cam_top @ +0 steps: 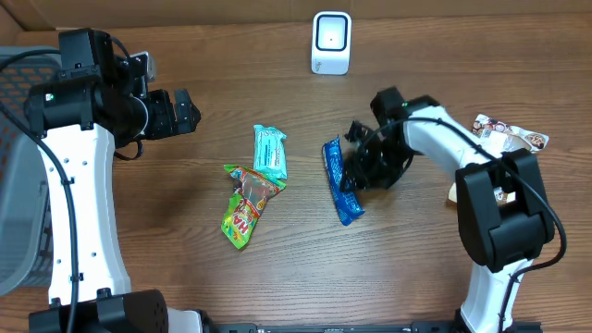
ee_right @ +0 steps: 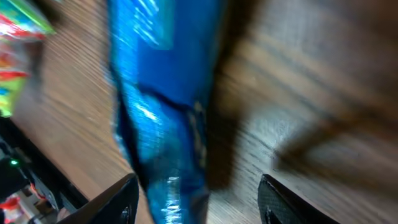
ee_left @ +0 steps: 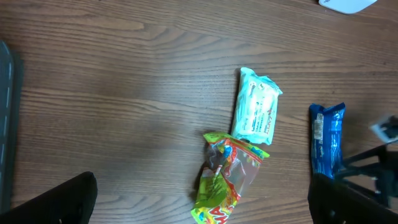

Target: Scan the item barcode

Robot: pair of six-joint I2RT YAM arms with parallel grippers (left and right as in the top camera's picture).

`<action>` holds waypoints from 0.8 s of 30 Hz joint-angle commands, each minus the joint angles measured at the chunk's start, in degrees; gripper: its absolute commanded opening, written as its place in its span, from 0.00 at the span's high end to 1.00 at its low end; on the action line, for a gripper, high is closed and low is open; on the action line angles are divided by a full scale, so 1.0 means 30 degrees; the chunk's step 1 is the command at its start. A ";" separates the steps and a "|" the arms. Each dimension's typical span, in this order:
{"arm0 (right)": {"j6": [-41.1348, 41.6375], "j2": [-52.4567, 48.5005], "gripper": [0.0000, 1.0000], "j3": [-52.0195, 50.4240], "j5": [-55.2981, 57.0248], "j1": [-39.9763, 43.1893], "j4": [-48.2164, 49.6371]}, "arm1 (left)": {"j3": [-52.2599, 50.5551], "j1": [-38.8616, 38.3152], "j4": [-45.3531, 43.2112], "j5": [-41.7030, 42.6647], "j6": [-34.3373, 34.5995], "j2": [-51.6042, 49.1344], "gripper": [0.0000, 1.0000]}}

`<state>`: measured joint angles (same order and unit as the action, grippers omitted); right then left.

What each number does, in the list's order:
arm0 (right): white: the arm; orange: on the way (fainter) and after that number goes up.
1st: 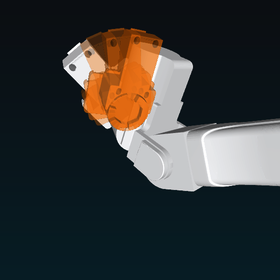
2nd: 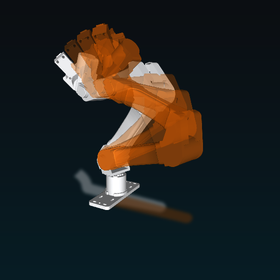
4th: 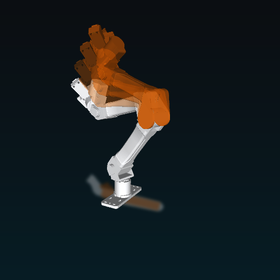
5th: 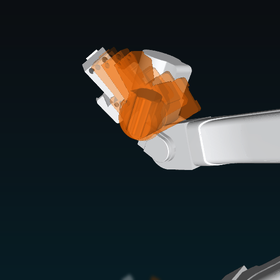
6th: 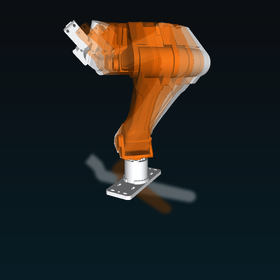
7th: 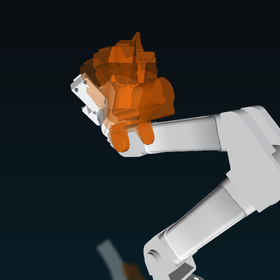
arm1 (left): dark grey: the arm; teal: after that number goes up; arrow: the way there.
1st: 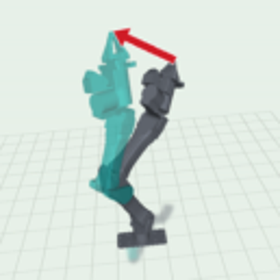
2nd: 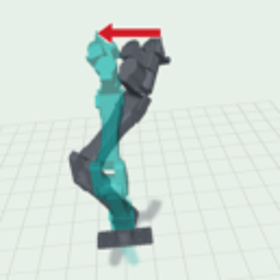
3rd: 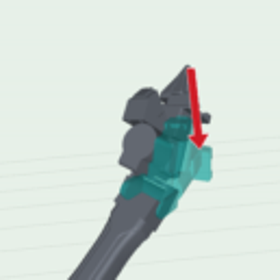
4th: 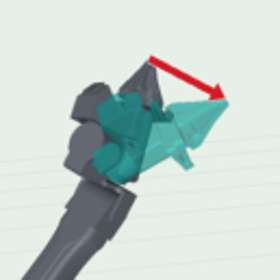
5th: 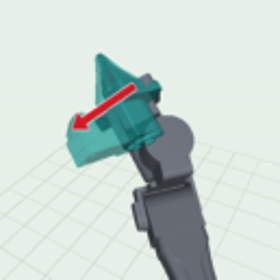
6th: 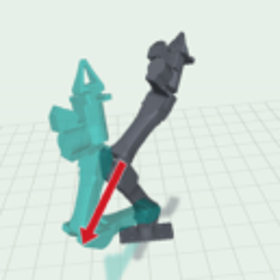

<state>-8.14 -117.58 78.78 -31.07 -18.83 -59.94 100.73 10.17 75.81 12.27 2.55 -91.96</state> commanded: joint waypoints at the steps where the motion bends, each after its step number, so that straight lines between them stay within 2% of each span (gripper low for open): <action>1: 0.0226 0.0583 0.39 -0.0852 0.0073 0.0036 0.0393 | -0.0168 -0.0036 0.0000 0.0284 -0.0430 0.0073 0.00; 4: 0.0211 0.0583 0.42 -0.1151 -0.0342 0.0029 0.0466 | -0.0168 -0.0036 0.0000 0.0284 -0.0430 0.0073 0.00; 7: 0.0211 0.0583 0.51 -0.1151 -0.1326 -0.0007 0.0474 | -0.0168 -0.0036 0.0000 0.0284 -0.0430 0.0073 0.01; 14: 0.0219 0.0583 0.53 -0.1151 -0.2914 -0.0007 0.0882 | -0.0168 -0.0036 0.0000 0.0284 -0.0423 0.0073 0.01; 16: 0.0233 0.0583 0.61 -0.1151 -0.3461 -0.0007 0.1115 | -0.0168 -0.0036 0.0000 0.0284 -0.0430 0.0073 0.00; 18: 0.0634 0.0583 0.78 -0.1151 -0.3526 -0.0007 0.1355 | -0.0168 -0.0036 0.0000 0.0284 -0.0430 0.0073 0.00; 19: 0.0809 0.0583 0.82 -0.1151 -0.3541 -0.0007 0.1457 | -0.0168 -0.0036 0.0000 0.0284 -0.0430 0.0073 0.00; 21: 0.0954 0.0583 0.87 -0.1151 -0.3534 -0.0007 0.1610 | -0.0168 -0.0036 0.0000 0.0284 -0.0430 0.0073 0.00; 24: 0.1311 0.0583 0.86 -0.1151 -0.3468 -0.0007 0.1821 | -0.0168 -0.0036 0.0000 0.0284 -0.0430 0.0073 0.01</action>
<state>-5.41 -117.49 75.61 -40.16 -18.79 -55.02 100.73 10.17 75.81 12.27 2.55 -91.96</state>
